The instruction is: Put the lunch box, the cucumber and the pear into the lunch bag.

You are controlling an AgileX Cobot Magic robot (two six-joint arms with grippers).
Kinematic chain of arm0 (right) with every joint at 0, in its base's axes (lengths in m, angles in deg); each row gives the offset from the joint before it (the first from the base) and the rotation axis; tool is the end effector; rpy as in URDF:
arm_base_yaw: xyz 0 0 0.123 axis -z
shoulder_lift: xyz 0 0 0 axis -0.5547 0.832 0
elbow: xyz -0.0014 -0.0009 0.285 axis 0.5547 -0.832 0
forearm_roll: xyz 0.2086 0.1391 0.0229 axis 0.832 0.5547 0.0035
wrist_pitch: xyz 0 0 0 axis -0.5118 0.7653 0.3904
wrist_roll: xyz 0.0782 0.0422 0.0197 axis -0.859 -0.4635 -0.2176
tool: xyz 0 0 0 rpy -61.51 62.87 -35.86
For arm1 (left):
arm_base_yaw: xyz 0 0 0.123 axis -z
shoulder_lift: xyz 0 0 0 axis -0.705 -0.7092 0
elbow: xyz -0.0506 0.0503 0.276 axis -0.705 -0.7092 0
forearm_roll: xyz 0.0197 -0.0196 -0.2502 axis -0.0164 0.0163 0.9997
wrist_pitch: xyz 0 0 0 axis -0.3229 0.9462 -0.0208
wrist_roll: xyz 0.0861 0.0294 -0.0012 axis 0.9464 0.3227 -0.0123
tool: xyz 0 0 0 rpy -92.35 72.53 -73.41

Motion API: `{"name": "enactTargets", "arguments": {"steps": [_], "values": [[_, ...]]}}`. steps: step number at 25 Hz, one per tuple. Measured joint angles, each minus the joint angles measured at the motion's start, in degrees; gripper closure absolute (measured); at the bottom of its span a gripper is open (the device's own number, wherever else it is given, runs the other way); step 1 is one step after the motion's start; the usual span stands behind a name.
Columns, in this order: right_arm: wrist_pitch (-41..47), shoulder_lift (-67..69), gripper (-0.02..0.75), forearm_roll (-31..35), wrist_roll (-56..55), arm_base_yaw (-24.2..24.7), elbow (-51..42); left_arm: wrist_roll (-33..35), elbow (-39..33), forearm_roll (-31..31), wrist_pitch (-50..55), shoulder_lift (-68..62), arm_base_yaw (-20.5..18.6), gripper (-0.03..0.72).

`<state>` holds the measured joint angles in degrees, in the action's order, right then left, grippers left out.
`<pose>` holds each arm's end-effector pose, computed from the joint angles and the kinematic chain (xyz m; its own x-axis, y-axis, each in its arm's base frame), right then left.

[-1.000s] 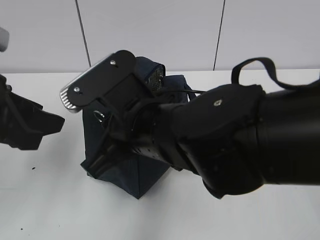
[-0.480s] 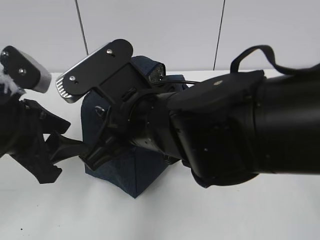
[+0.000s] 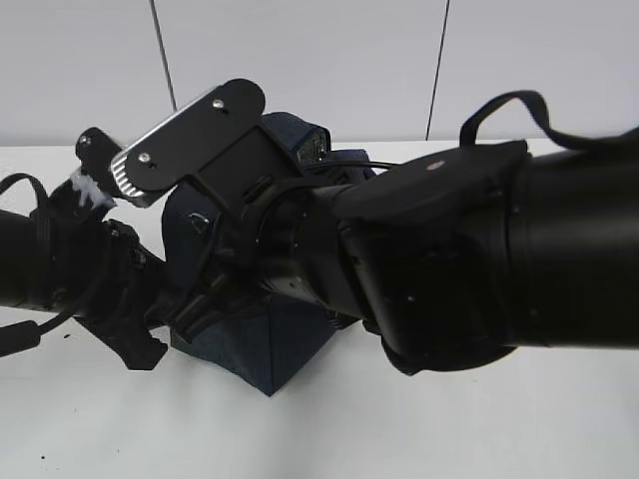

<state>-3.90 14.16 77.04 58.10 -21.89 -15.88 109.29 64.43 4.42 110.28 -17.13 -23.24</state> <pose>0.2309 0.2899 0.2467 -0.2446 -0.5171 -0.8202 -0.6755 0.6977 -0.2384 0.2406 -0.1286 0.1932 -0.3908 0.6042 -0.6944 0.8090 0.5854 0.0541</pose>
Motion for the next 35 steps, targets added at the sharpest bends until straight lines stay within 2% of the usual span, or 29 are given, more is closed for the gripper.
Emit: {"name": "enactTargets", "arguments": {"steps": [2, 5, 11, 20, 24, 27, 32, 35], "values": [[0.0, 0.0, 0.732, 0.1, 0.0, 0.0, 0.0, 0.2, 0.4, 0.5, 0.7, -1.8, 0.0, 0.612], [-0.4, 0.0, 0.732, 1.4, 1.1, 0.0, 0.5, 0.3, 0.5, 1.2, 2.2, -3.9, 0.0, 0.680], [-4.4, 0.0, 0.732, 5.5, 7.9, 1.5, 5.2, 0.3, 0.6, 3.9, 3.1, -4.4, 0.0, 0.691], [-1.9, 0.1, 0.732, 6.3, 9.1, 14.0, 9.0, 0.2, -0.8, 6.3, 3.1, -4.4, 0.0, 0.694], [0.5, 0.5, 0.732, 6.1, 9.1, 15.4, 9.0, -1.1, -1.6, 7.5, 3.1, -3.2, 0.0, 0.694], [2.5, 0.5, 0.732, 5.8, 9.1, 15.5, 9.1, -3.5, -2.1, 7.5, 3.4, -1.7, 0.0, 0.650], [2.9, 0.5, 0.732, 5.7, 9.1, 15.5, 9.1, -5.8, -2.2, 7.3, 4.7, 3.1, 0.0, 0.389], [3.1, 0.5, 0.732, 5.6, 9.1, 15.5, 9.1, -7.1, -2.2, 7.1, 5.4, 6.5, 0.0, 0.328]]}}
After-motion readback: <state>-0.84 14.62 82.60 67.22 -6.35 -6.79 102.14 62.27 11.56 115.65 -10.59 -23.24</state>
